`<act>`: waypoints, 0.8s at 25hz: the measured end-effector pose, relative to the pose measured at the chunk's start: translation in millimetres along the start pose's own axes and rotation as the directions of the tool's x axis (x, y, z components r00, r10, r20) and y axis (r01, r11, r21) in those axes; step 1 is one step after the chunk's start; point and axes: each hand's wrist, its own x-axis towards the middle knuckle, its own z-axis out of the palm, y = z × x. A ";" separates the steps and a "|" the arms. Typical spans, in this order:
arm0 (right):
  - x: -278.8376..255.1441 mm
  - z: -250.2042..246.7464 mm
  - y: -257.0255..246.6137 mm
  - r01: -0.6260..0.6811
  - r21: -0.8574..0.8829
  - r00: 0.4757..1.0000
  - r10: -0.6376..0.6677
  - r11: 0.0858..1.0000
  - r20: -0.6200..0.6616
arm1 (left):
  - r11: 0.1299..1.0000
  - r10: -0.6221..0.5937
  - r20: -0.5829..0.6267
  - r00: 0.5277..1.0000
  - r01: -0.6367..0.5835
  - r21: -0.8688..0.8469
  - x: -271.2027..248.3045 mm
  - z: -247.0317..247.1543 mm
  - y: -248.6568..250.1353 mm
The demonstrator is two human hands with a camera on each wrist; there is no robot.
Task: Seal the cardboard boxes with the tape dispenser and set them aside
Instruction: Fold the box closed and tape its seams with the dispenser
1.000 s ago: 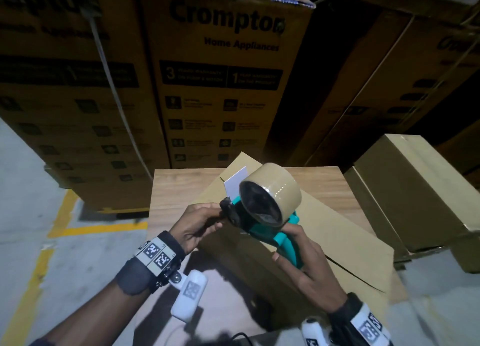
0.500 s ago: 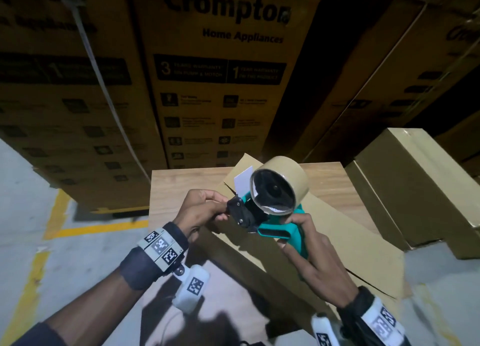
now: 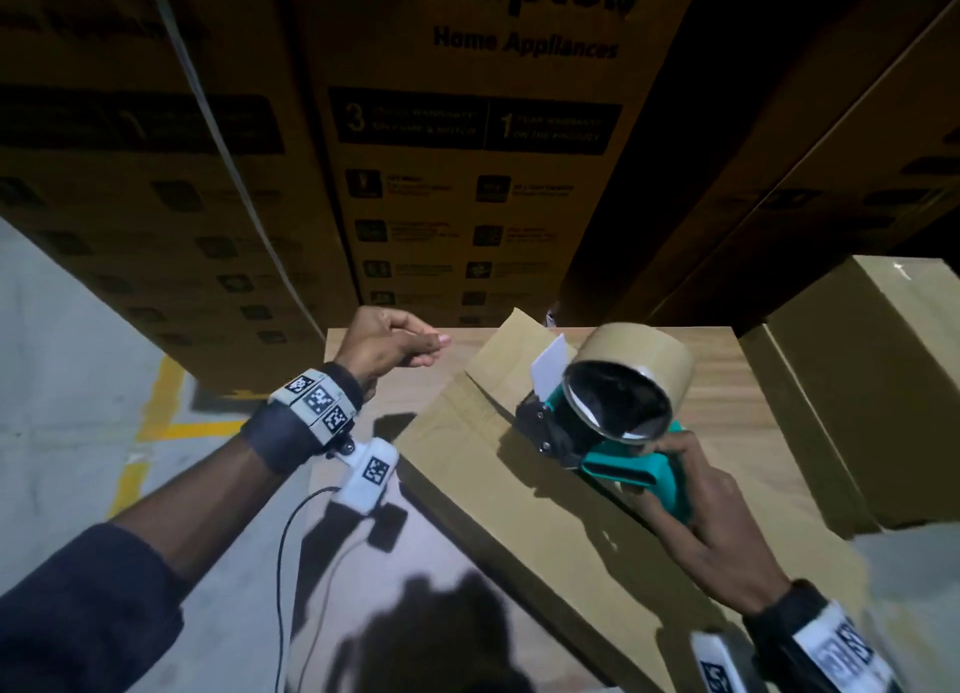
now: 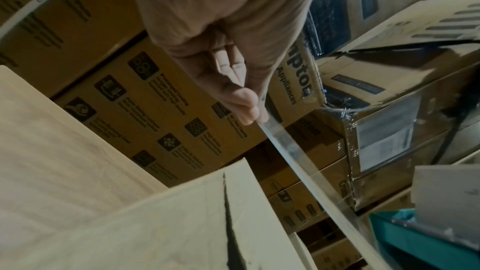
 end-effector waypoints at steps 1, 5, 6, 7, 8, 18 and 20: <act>3.0 4.0 4.0 -0.012 0.005 1.000 0.012 1.000 -0.009 | 1.000 0.004 -0.010 1.000 -0.004 0.002 5.2 1.6 -2.3; 9.9 11.4 14.0 -0.028 -0.031 0.999 0.028 0.999 0.023 | 1.000 -0.012 -0.019 1.000 0.013 0.024 19.8 1.6 -16.5; 10.8 13.9 14.4 -0.036 -0.045 0.998 0.038 0.998 0.043 | 0.999 -0.010 -0.023 1.000 0.011 0.032 22.2 3.0 -19.7; 11.7 16.2 14.3 -0.041 -0.059 0.997 0.044 0.997 0.057 | 0.999 -0.005 -0.028 1.000 0.006 0.038 23.8 4.5 -22.7; 12.6 17.5 14.7 -0.045 -0.073 0.997 0.049 0.996 0.064 | 0.999 0.000 -0.029 1.000 0.001 0.044 26.1 5.9 -24.9; 19.8 19.5 14.5 -0.051 -0.167 0.991 0.070 0.985 0.111 | 0.998 0.027 -0.034 0.999 -0.025 0.062 35.9 4.7 -36.1; 20.3 21.2 16.3 -0.057 -0.167 0.990 0.076 0.984 0.115 | 0.998 0.034 -0.035 0.999 -0.032 0.062 37.2 4.0 -38.9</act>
